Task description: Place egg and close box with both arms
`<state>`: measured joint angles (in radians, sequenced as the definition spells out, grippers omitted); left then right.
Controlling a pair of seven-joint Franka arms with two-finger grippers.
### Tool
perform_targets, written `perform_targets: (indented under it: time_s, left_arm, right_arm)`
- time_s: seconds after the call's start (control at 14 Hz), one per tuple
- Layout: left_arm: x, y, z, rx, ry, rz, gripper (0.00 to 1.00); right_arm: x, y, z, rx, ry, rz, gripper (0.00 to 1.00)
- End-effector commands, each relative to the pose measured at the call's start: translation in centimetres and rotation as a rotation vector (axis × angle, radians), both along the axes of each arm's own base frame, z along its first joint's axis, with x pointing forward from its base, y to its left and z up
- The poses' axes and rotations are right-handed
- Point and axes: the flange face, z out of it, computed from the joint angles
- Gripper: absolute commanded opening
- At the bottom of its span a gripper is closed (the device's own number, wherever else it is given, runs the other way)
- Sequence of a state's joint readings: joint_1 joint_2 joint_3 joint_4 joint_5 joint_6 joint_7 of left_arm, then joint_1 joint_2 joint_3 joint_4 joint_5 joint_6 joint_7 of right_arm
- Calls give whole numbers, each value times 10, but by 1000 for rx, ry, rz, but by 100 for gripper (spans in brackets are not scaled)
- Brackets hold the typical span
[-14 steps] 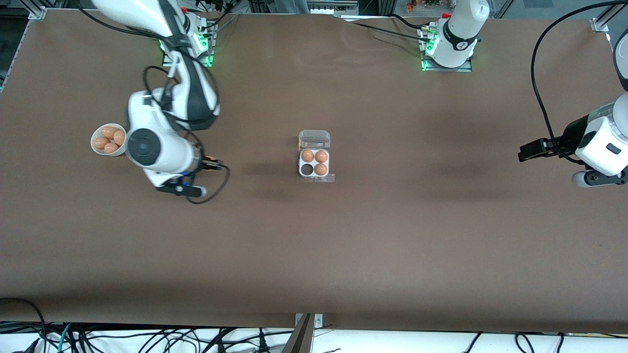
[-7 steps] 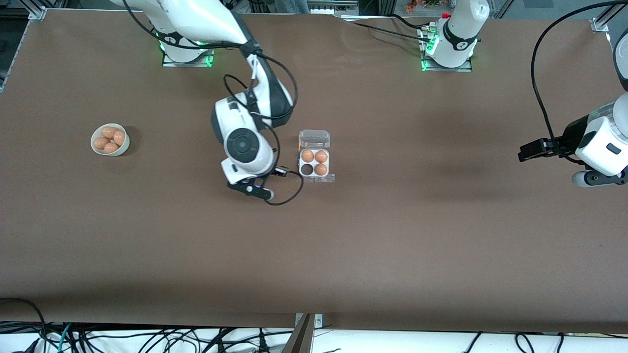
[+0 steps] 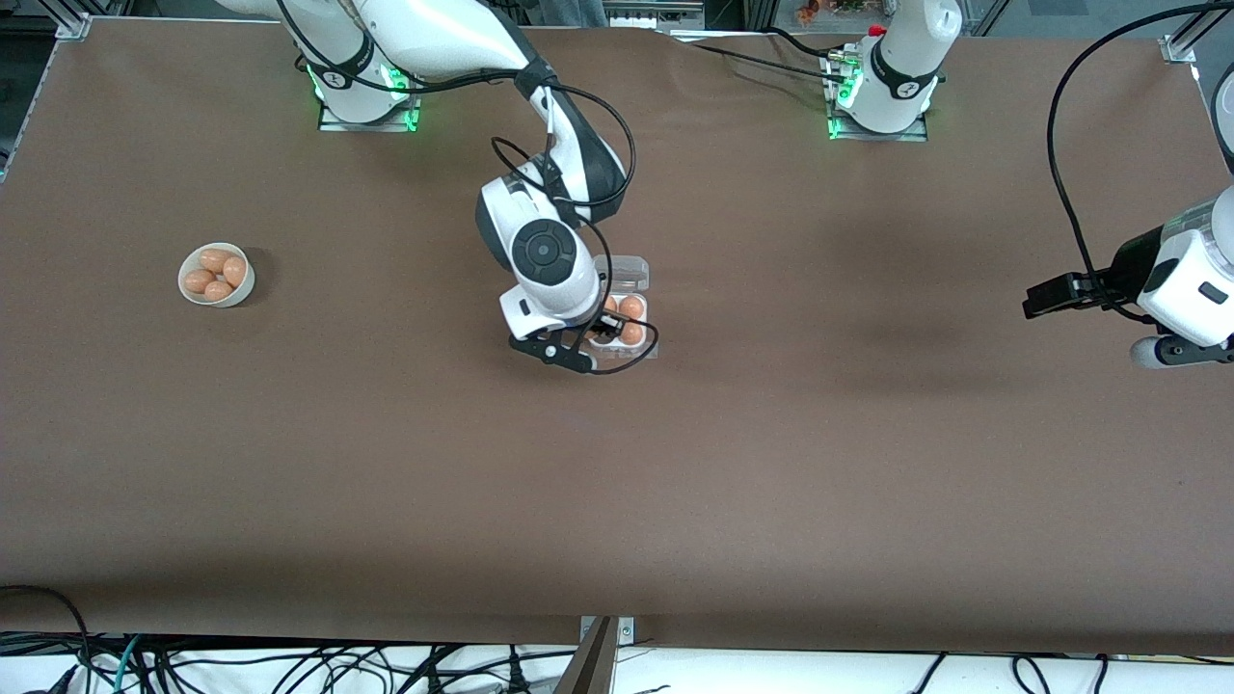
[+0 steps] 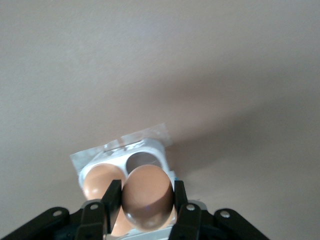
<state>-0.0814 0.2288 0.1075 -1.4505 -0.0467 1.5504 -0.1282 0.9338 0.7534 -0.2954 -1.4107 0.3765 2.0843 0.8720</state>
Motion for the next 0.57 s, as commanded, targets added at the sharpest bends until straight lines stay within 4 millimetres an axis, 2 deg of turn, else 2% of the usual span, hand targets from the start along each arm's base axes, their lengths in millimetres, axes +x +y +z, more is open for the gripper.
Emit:
perform_targets:
  time_s: [0.0, 0.21, 0.36, 0.43, 0.5]
  left_arm:
    - [-2, 1, 3, -19, -3, -10, 98]
    - [-2, 1, 3, -19, -3, -8, 96]
    - [-2, 1, 3, -19, -1, -8, 89]
    - [-2, 1, 3, -19, 0, -8, 82]
    - [-3, 1, 3, -22, 8, -8, 70]
  right_arm:
    - [0, 10, -6, 20, -5, -16, 31]
    - [-7, 17, -14, 19, 8, -5, 32]
    - [-8, 17, -20, 15, 14, 2, 33]
    - [-8, 17, -20, 15, 14, 2, 35]
    - [-7, 16, -20, 14, 12, 3, 47]
